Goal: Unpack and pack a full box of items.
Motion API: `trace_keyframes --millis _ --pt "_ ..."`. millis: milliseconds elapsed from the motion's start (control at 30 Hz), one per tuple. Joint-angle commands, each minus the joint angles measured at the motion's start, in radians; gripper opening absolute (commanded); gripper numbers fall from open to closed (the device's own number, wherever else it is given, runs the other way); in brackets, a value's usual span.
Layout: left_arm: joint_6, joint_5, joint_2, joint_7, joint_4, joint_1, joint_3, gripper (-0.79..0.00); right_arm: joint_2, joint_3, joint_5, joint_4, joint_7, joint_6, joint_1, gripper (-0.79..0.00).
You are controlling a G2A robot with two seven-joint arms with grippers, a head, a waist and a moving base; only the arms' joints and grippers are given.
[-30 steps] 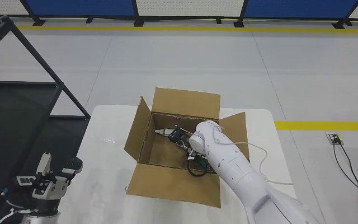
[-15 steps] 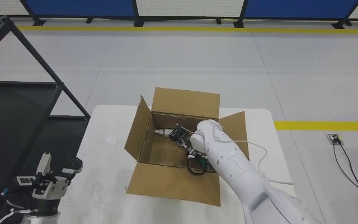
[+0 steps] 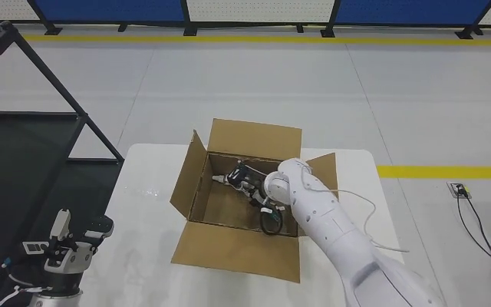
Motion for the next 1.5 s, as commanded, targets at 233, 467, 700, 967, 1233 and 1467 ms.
trace_keyframes --millis 233,467,700,967,1233,1467 --pt "0.0 0.0 0.0 0.0 0.0 0.0 0.0 0.0 0.124 0.15 -0.096 -0.475 0.029 0.066 -0.202 -0.785" --pt "0.0 0.0 0.0 0.0 0.0 0.0 0.0 0.0 0.212 0.33 -0.201 -1.06 0.088 0.103 -0.532 -0.785" --pt "0.0 0.0 0.0 0.0 0.0 0.0 0.0 0.0 0.223 0.351 -0.249 -1.16 0.047 0.13 -0.606 -0.785" --pt "0.0 0.0 0.0 0.0 0.0 0.0 0.0 0.0 0.223 0.348 -0.247 -1.159 0.036 0.13 -0.613 -0.785" --pt "0.0 0.0 0.0 0.0 0.0 0.0 0.0 0.0 0.238 0.434 -0.192 -1.425 -0.031 0.157 -0.699 -0.785" --pt "0.0 0.0 0.0 0.0 0.0 0.0 0.0 0.0 0.264 0.634 -0.129 -1.766 -0.006 0.214 -0.867 -0.785"
